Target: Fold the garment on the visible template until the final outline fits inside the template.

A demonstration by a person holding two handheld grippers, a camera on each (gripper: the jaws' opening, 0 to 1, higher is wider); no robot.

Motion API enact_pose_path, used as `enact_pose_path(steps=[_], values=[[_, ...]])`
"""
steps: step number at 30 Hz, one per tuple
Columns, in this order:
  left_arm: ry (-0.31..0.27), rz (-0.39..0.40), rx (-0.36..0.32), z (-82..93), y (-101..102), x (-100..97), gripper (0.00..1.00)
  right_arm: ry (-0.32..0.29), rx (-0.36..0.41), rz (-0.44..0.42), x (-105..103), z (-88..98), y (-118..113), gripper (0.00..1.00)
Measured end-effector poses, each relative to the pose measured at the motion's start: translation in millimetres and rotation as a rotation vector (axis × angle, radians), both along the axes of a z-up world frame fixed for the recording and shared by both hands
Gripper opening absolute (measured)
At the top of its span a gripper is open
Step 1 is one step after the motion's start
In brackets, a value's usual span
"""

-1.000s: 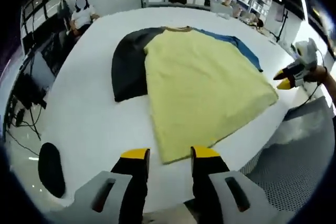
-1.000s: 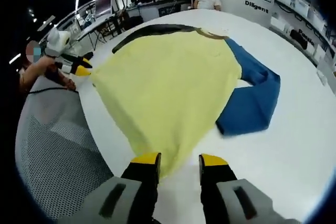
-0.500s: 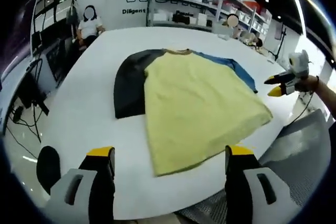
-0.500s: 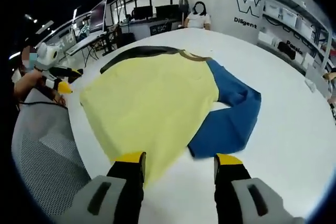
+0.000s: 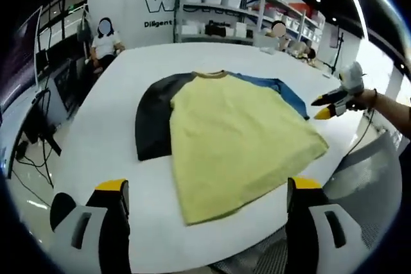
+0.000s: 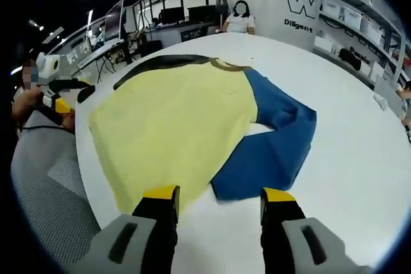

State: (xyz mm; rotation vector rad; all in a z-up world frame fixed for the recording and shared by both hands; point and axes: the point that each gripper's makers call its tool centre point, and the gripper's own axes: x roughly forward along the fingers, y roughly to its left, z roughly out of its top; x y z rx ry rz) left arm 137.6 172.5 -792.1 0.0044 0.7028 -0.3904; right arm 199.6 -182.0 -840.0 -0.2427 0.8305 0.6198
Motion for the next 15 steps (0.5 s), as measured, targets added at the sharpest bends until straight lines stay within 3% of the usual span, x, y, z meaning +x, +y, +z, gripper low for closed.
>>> enact_pose_path(steps=[7, 15], values=[[-0.006, 0.013, -0.019, 7.9, -2.7, 3.9, 0.99, 0.034, -0.021, -0.009, 3.5, -11.8, -7.2, 0.39], [-0.004, 0.024, -0.064, 13.9, -5.8, 4.0, 0.99, 0.019, -0.068, 0.029, 6.1, -22.5, -7.7, 0.30]])
